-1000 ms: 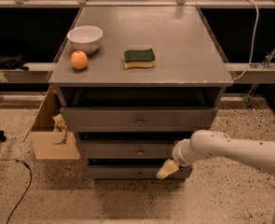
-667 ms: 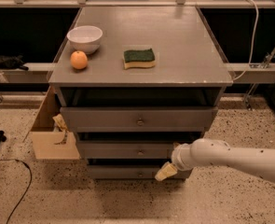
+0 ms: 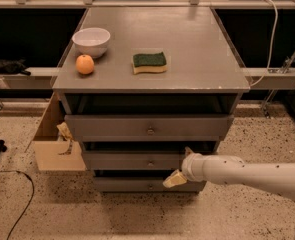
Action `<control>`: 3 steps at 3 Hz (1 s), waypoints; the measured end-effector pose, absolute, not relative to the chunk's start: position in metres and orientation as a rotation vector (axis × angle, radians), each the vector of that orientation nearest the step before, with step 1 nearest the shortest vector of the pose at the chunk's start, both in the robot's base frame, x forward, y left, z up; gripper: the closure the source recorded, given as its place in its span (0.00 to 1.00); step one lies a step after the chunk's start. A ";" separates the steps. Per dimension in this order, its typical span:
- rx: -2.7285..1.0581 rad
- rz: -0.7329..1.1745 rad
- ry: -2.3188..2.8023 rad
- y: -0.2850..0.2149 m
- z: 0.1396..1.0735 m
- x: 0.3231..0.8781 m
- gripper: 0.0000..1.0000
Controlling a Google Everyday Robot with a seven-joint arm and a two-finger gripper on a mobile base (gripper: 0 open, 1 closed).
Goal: Open middle drawer
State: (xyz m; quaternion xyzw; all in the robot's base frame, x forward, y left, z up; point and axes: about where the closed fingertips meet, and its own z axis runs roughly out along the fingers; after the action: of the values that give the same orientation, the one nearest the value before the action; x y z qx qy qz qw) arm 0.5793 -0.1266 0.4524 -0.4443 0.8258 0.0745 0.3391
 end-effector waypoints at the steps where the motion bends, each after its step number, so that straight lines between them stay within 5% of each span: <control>1: -1.173 0.189 2.145 -0.125 0.451 0.570 0.00; 3: -1.213 0.151 2.127 -0.125 0.434 0.583 0.00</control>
Offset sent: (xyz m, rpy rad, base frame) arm -0.0067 -0.0003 -0.0154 -0.0607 -0.0331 0.0434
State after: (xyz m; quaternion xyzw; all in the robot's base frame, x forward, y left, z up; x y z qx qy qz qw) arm 0.5834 -0.1249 0.4344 -0.4655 0.8161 0.0578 0.3376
